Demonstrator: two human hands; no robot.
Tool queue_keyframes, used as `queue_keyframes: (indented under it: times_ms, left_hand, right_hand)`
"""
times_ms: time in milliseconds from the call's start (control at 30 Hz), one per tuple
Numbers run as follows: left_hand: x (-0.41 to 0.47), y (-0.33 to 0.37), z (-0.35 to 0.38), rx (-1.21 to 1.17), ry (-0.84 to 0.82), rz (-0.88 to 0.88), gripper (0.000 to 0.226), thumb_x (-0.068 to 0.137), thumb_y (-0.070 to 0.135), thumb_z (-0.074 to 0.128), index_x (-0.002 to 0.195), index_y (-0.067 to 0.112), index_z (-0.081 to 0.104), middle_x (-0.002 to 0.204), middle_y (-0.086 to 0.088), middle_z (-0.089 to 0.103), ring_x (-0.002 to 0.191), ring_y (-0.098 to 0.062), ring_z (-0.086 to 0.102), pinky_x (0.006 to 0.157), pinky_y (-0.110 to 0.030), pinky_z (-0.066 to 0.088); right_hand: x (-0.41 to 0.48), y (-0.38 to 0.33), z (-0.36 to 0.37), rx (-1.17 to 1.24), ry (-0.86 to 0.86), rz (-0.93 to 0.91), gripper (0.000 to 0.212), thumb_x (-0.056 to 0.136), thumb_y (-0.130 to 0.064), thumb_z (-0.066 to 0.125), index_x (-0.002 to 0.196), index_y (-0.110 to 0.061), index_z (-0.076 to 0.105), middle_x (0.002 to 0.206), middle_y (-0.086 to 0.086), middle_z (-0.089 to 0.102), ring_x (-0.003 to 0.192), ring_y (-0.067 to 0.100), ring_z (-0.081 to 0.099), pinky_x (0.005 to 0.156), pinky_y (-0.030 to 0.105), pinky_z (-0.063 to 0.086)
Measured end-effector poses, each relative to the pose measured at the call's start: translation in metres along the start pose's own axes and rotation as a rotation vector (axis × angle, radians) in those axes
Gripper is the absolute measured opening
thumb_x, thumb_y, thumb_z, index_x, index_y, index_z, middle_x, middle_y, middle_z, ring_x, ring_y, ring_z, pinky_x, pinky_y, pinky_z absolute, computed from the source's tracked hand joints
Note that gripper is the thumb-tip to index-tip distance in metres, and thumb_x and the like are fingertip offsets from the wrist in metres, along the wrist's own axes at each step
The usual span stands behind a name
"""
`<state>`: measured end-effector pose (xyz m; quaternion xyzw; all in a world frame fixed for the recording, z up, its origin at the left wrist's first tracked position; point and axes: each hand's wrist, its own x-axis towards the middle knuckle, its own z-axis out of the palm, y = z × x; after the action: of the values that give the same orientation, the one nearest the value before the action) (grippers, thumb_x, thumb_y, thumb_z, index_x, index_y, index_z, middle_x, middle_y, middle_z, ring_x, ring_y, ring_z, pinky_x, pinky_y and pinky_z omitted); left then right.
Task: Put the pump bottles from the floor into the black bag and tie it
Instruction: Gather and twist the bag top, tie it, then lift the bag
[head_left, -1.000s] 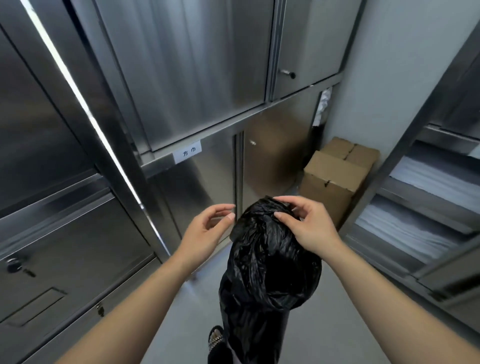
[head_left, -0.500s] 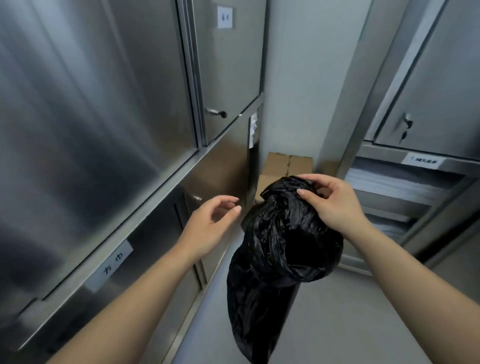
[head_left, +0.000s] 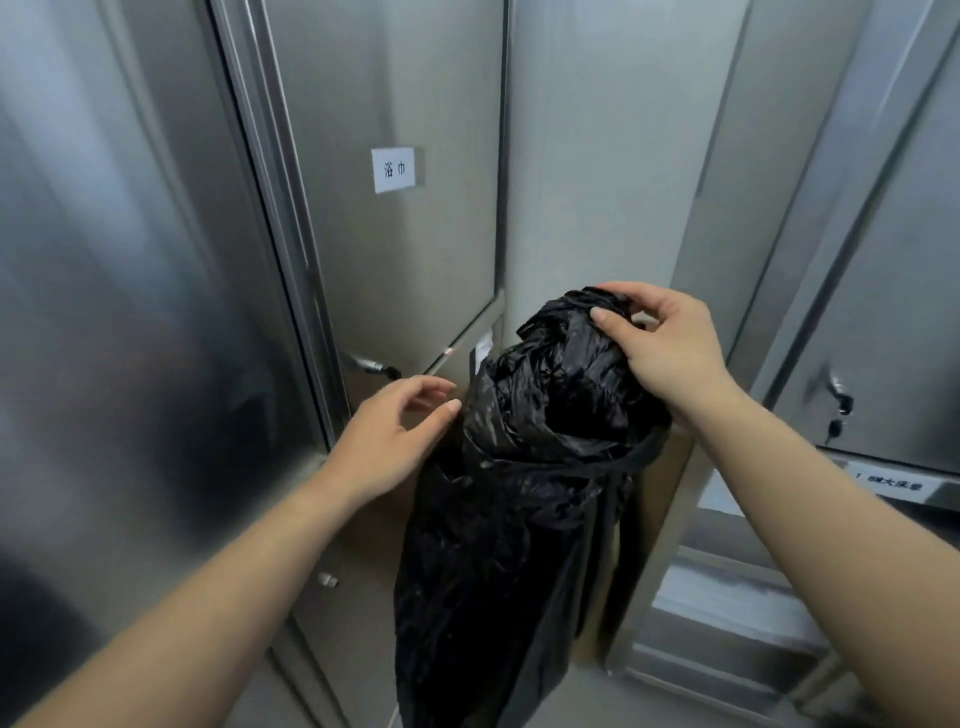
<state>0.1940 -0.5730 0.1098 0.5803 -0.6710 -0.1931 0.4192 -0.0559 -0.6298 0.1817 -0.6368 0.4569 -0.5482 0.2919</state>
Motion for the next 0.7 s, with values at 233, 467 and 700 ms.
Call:
queue_keyframes:
  times_ms: [233,467,700]
  left_hand:
    - [0.074,0.015,-0.022,0.032,0.133,0.034,0.021,0.088,0.045,0.053,0.105,0.037,0.063,0.099,0.019,0.064,0.092,0.008,0.057,0.080,-0.022,0.046]
    - [0.119,0.013,-0.016,0.143,0.064,0.091,0.035,0.082,0.056,0.055,0.113,0.040,0.056,0.108,0.019,0.060,0.101,0.003,0.055,0.082,-0.020,0.040]
    - [0.143,-0.022,0.012,0.200,0.066,0.005,0.056,0.081,0.050,0.063,0.131,0.034,0.045,0.112,0.014,0.054,0.101,-0.004,0.055,0.077,-0.017,0.041]
  right_hand:
    - [0.102,-0.024,-0.013,0.038,0.063,-0.117,0.017,0.084,-0.017,0.067,0.093,-0.032,0.067,0.090,0.000,0.063,0.074,0.012,0.059,0.074,0.020,0.051]
    - [0.170,-0.046,-0.017,0.052,0.117,-0.219,0.016,0.083,-0.017,0.068,0.089,-0.031,0.067,0.097,0.007,0.068,0.079,0.015,0.062,0.082,0.030,0.055]
    - [0.213,-0.049,-0.019,0.009,0.171,-0.258,0.014,0.082,-0.020,0.067,0.092,-0.029,0.068,0.085,-0.006,0.062,0.078,0.014,0.061,0.080,0.026,0.053]
